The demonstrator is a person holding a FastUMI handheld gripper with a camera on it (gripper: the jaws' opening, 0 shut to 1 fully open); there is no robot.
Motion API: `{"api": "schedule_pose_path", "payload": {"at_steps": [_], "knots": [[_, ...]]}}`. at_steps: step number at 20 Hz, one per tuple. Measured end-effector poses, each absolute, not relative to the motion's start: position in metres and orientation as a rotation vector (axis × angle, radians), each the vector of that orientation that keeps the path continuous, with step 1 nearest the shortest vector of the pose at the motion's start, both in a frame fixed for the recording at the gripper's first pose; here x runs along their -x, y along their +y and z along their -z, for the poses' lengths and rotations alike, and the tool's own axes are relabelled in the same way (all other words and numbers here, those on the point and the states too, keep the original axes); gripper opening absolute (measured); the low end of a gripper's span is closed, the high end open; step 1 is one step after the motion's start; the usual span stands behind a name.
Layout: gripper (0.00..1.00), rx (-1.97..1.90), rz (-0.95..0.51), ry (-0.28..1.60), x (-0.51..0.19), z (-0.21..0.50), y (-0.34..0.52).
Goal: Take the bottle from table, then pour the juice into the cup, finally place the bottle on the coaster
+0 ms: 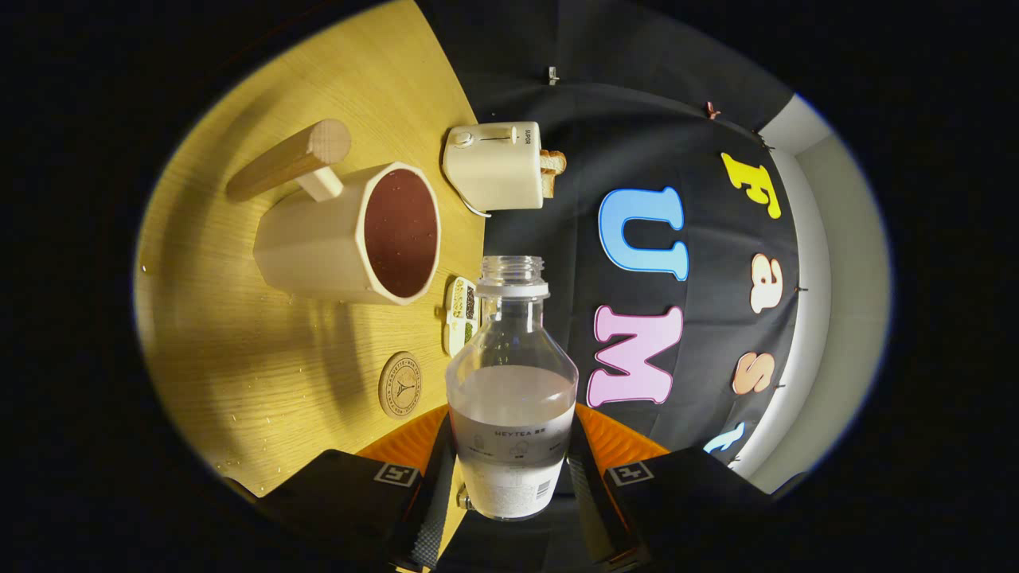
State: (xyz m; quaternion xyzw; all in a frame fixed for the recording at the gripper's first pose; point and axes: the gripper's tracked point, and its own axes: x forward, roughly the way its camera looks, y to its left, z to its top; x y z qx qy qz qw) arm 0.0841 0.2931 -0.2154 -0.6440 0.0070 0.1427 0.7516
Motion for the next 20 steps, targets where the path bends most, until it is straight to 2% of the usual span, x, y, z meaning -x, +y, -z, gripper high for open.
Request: {"api": "schedule_pose_path", "payload": {"at_steps": [20], "knots": [[0.71, 1.566, -0.362, -0.006, -0.0931, 0.2217, 0.2996]]}}
